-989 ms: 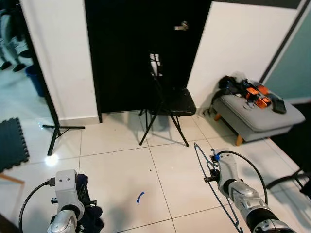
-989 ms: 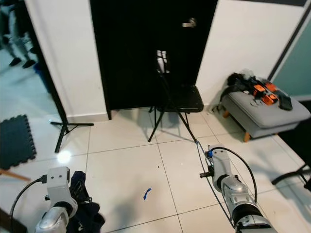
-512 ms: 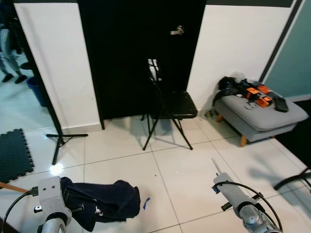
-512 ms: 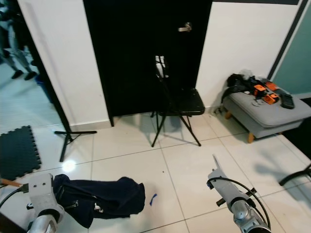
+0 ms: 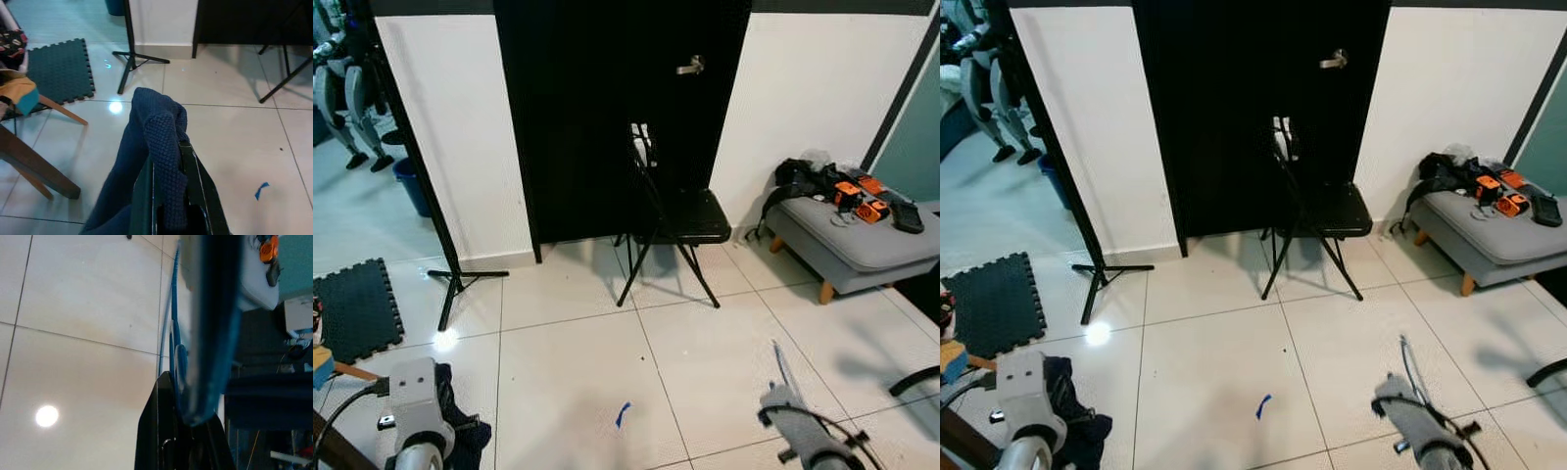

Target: Hang hanger

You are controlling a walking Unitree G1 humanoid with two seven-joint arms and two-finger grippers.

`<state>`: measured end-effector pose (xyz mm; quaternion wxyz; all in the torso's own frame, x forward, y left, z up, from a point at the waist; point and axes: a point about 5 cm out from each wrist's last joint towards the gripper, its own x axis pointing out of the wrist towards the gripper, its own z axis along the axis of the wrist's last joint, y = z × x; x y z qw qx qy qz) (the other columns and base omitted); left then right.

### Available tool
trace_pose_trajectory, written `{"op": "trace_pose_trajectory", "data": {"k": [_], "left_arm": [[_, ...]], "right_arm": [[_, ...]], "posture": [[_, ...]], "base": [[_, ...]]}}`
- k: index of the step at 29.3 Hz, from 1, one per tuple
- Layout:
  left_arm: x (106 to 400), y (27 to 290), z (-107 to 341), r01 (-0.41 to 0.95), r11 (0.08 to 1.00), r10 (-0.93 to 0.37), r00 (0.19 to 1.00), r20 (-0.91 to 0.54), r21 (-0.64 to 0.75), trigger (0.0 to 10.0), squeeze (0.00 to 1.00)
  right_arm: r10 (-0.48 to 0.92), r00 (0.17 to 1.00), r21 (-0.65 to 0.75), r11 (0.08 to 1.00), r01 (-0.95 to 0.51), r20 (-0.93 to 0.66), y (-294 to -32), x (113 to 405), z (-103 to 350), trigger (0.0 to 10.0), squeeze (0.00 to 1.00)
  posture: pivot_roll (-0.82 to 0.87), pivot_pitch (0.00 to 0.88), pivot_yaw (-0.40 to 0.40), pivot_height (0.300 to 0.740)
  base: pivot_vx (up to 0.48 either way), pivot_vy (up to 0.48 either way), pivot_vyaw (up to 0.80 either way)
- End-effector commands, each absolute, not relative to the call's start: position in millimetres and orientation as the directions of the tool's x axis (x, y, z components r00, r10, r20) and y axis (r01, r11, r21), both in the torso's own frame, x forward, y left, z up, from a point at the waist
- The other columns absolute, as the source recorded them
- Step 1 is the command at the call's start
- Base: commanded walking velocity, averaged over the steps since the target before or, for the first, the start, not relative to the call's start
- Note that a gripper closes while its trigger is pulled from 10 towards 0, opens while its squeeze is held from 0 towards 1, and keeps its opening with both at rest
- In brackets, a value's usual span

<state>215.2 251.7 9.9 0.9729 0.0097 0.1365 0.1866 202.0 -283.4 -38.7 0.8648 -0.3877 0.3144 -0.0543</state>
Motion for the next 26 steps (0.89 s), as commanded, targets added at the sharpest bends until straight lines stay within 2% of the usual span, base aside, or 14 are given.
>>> {"op": "trace_pose_trajectory", "data": {"k": [1, 2, 4, 6, 8, 11, 17, 26], "left_arm": [[216, 250, 14, -0.355, 0.932, 0.363, 0.903, -0.230, 0.079, 10.0, 0.00], [215, 249, 15, -0.354, 0.932, 0.362, 0.904, -0.226, 0.077, 10.0, 0.00], [215, 249, 15, -0.354, 0.932, 0.362, 0.904, -0.226, 0.077, 10.0, 0.00], [216, 248, 15, -0.354, 0.932, 0.361, 0.906, -0.223, 0.073, 10.0, 0.00], [217, 248, 15, -0.354, 0.933, 0.360, 0.906, -0.223, 0.070, 10.0, 0.00], [219, 248, 14, -0.356, 0.932, 0.360, 0.904, -0.228, 0.060, 10.0, 0.00], [220, 246, 18, -0.356, 0.933, 0.360, 0.908, -0.214, 0.059, 10.0, 0.00], [215, 244, 22, -0.352, 0.934, 0.357, 0.912, -0.200, 0.064, 10.0, 0.00]], "right_arm": [[-0.341, 0.810, -0.702, 0.702, -0.119, -0.478, -285, 211, -32, 10.0, 0.00], [-0.336, 0.825, -0.709, 0.698, -0.105, -0.454, -288, 225, -23, 10.0, 0.00], [-0.336, 0.825, -0.709, 0.698, -0.105, -0.454, -288, 225, -23, 10.0, 0.00], [-0.334, 0.849, -0.721, 0.689, -0.076, -0.410, -295, 244, -5, 10.0, 0.00], [-0.334, 0.856, -0.724, 0.686, -0.066, -0.394, -300, 247, 1, 10.0, 0.00], [-0.334, 0.868, -0.730, 0.682, -0.047, -0.368, -304, 241, 1, 10.0, 0.00], [-0.334, 0.871, -0.732, 0.680, -0.043, -0.361, -306, 225, -6, 10.0, 0.00], [-0.331, 0.869, -0.729, 0.683, -0.049, -0.369, -307, 232, -3, 10.0, 0.00]], "posture": [[-0.10, 0.006, -0.023, 0.740], [-0.09, 0.008, -0.019, 0.740], [-0.09, 0.008, -0.019, 0.740], [-0.11, 0.012, 0.010, 0.740], [-0.11, 0.012, 0.010, 0.740], [-0.15, 0.000, 0.043, 0.740], [-0.10, 0.004, 0.016, 0.740], [-0.09, 0.020, 0.016, 0.740]], "base": [[0.000, 0.000, 0.00], [0.000, 0.000, 0.00], [0.000, 0.000, 0.00], [0.000, 0.000, 0.00], [0.000, 0.000, 0.00], [0.000, 0.000, 0.00], [0.000, 0.000, 0.00], [0.000, 0.000, 0.00]]}}
